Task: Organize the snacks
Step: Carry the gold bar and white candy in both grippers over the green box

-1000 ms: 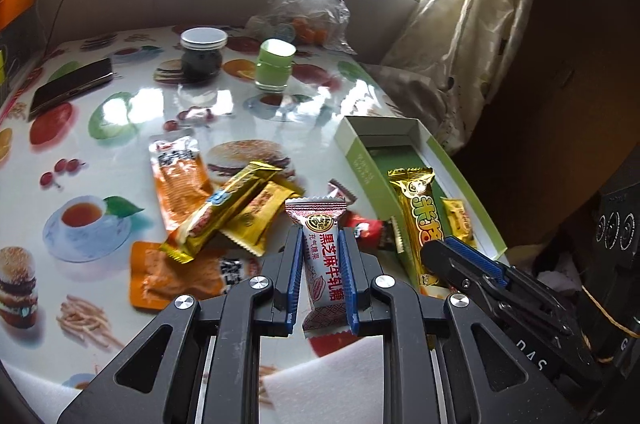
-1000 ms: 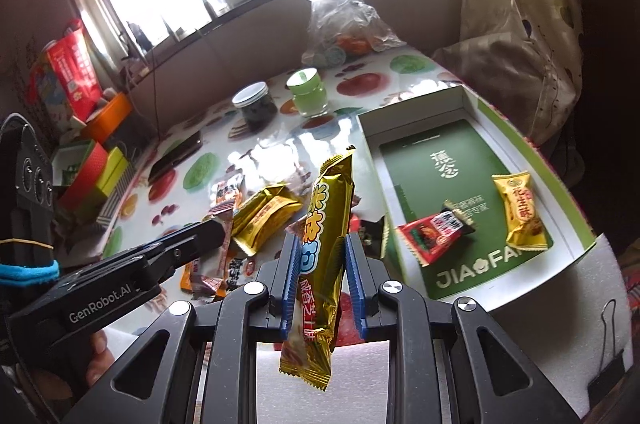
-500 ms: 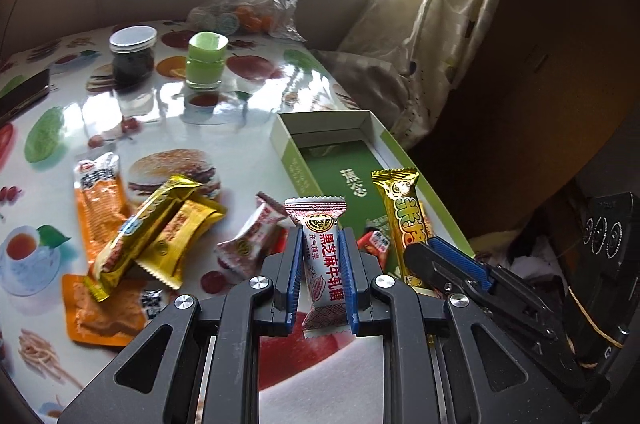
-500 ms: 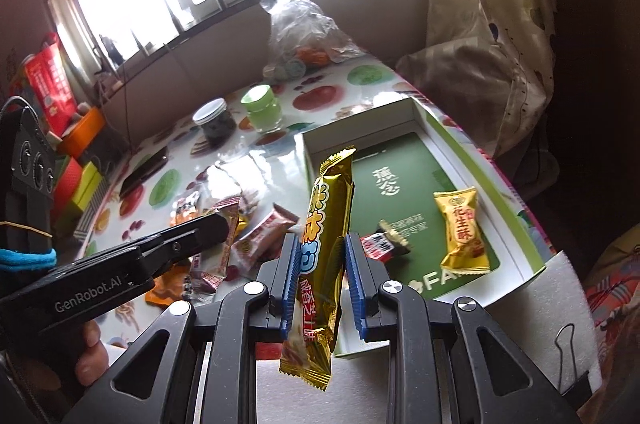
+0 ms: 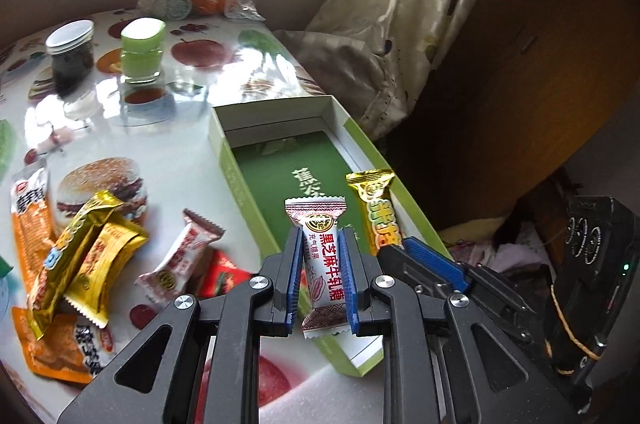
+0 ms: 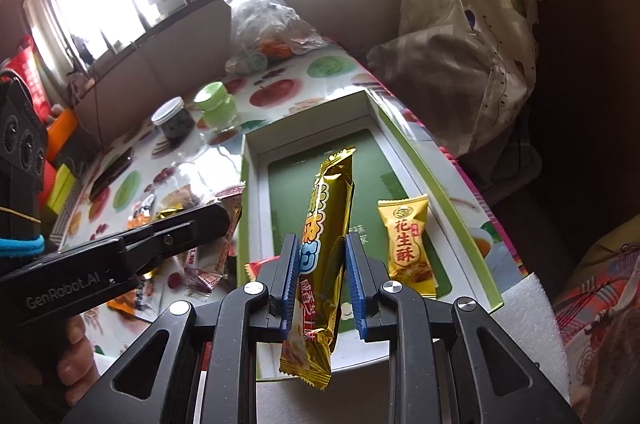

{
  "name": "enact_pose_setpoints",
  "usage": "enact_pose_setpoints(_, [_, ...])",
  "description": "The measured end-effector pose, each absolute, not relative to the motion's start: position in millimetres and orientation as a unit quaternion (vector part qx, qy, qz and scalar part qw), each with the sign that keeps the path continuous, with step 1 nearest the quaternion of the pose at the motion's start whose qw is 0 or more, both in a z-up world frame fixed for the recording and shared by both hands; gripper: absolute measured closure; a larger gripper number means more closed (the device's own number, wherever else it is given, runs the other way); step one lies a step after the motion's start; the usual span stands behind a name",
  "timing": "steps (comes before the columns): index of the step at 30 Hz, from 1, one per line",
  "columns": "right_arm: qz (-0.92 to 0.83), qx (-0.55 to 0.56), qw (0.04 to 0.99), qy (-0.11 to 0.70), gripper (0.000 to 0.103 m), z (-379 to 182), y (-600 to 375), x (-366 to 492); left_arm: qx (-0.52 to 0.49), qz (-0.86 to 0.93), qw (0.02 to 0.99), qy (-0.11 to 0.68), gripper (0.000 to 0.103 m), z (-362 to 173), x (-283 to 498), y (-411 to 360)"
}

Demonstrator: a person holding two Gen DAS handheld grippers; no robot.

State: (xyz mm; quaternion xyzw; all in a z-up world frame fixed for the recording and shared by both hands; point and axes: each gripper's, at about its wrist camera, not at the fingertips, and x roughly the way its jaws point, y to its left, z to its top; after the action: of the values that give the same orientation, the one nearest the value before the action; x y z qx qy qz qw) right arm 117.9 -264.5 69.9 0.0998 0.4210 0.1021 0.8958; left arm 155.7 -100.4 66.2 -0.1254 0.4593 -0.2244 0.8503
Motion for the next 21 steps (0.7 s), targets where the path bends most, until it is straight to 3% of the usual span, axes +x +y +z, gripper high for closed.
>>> enact_pose_setpoints(21, [0.098, 0.089, 0.884, 0.448, 0.081, 42, -276, 136, -0.113, -0.222, 0.830, 0.499, 0.084, 36, 177, -128])
